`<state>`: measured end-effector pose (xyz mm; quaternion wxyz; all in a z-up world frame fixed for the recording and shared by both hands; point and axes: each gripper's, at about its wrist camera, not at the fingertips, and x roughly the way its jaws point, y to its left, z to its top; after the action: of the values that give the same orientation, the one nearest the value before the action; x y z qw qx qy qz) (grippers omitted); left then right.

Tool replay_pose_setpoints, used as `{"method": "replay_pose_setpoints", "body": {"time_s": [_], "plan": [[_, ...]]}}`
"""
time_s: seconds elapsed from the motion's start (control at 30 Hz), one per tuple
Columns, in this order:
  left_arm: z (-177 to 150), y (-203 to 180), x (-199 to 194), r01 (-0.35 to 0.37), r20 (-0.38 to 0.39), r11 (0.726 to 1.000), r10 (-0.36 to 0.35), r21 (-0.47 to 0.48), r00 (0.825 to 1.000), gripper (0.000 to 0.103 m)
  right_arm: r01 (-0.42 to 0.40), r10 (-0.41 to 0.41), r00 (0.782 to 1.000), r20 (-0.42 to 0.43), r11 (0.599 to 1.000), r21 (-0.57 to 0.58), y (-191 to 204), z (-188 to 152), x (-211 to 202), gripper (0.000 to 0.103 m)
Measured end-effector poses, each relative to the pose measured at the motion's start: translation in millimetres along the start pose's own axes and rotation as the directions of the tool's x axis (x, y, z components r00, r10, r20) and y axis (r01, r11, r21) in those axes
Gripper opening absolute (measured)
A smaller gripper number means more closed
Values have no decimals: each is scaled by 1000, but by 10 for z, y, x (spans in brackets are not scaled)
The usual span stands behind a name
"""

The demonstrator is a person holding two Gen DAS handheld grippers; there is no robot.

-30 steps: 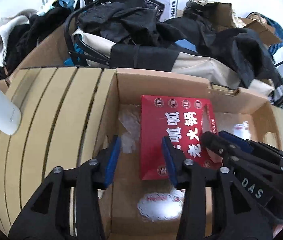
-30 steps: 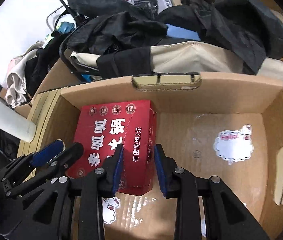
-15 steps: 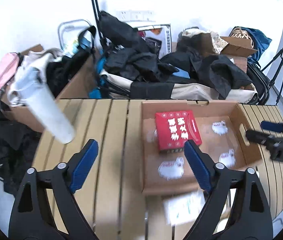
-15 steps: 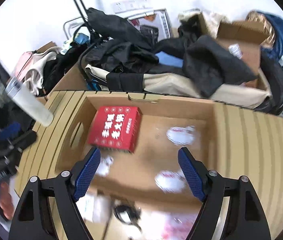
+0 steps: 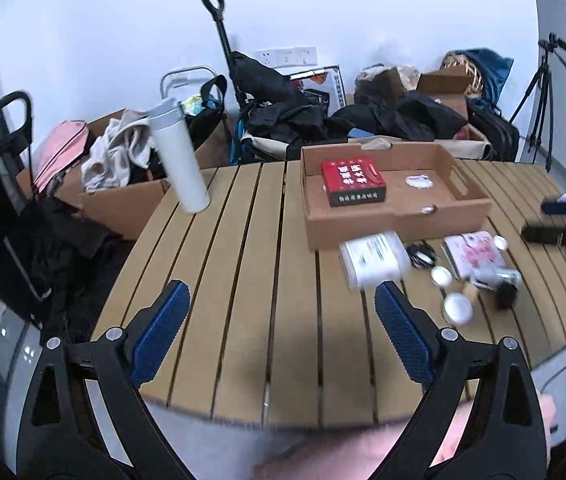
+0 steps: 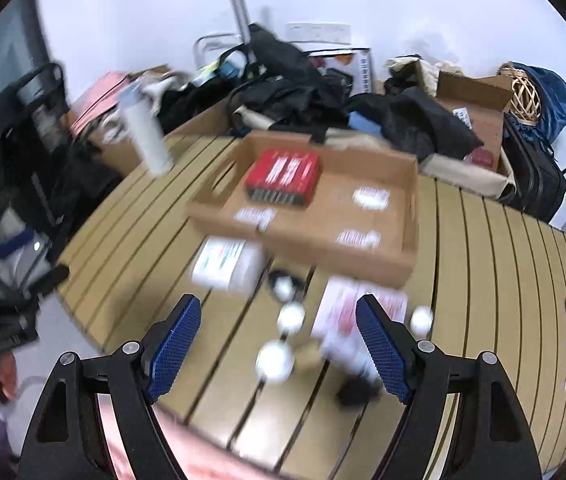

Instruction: Organize objects

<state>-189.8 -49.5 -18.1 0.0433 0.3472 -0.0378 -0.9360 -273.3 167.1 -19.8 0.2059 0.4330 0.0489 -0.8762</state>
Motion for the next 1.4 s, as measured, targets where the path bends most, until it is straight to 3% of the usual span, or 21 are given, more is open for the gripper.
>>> {"method": "replay_pose_setpoints", "body": {"time_s": [0.1, 0.3, 0.53, 0.97, 1.27, 1.4], "plan": [[-288, -27, -281, -31, 14, 997, 32, -67, 999, 97, -14, 14, 1000, 1, 1000, -13, 171, -528, -104, 83], [-676, -154, -502, 59, -63, 994, -65, -87, 996, 97, 39, -39, 999, -30, 999, 21, 308, -1288, -227, 83], [-870, -227, -565, 122, -81, 990, -127, -70, 989, 97, 85, -85, 996, -38, 996, 12, 448, -1741, -377, 83], [-765, -202, -160, 183, -101, 978, -193, -95, 976, 97, 19, -17, 1000, -20, 996, 92, 355, -1450, -111, 83], [-392, -171, 647, 271, -127, 954, -287, -125, 950, 95, -1, 4, 999, -41, 998, 66, 299, -835, 437, 83], [-197, -159, 1081, 335, -143, 926, -360, -175, 922, 94, -36, 39, 999, -33, 995, 91, 215, -517, 717, 83]]}}
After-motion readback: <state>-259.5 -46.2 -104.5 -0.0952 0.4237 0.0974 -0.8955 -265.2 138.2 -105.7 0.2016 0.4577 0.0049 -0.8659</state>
